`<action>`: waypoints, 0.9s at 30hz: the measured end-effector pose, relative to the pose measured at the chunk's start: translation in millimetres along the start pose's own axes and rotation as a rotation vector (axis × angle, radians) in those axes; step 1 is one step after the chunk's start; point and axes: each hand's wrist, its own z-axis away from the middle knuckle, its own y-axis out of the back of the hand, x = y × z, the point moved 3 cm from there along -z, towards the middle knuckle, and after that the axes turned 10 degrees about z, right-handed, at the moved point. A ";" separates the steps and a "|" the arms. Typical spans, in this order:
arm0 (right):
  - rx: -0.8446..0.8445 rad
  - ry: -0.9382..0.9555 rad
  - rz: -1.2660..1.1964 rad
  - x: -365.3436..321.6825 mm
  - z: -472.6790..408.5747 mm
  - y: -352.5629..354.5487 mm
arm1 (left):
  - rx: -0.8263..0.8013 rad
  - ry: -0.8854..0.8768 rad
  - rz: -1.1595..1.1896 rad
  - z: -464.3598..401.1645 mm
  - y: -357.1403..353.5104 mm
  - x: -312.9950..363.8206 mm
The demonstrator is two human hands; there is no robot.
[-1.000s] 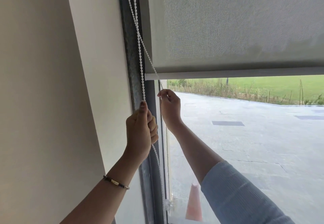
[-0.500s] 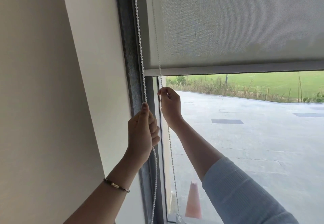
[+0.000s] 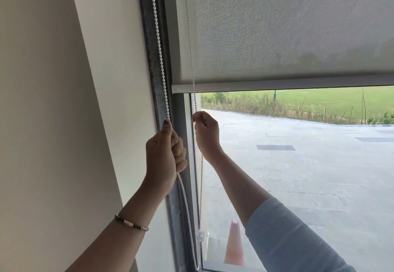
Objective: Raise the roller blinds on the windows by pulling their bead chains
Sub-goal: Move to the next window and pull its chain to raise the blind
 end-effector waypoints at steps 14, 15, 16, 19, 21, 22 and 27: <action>0.013 -0.049 -0.039 10.0 2.8 -0.8 | 0.014 -0.013 -0.005 -8.8 -6.1 6.4; 0.018 -0.044 -0.033 9.2 2.1 -0.4 | 0.010 -0.014 -0.007 -8.7 -5.6 5.9; 0.018 -0.036 -0.026 8.4 2.1 0.0 | 0.006 -0.018 -0.004 -8.8 -5.1 5.7; 0.009 -0.023 -0.005 9.2 3.2 2.1 | -0.002 -0.027 0.008 -10.1 -3.6 6.8; 0.000 -0.026 0.008 10.0 4.4 3.4 | 0.000 -0.027 0.006 -11.4 -3.8 8.5; -0.003 -0.027 0.011 9.4 4.8 4.1 | -0.001 -0.028 0.001 -12.0 -4.0 9.1; -0.001 -0.023 0.003 7.7 5.1 4.7 | -0.017 -0.036 -0.026 -13.9 -5.3 8.5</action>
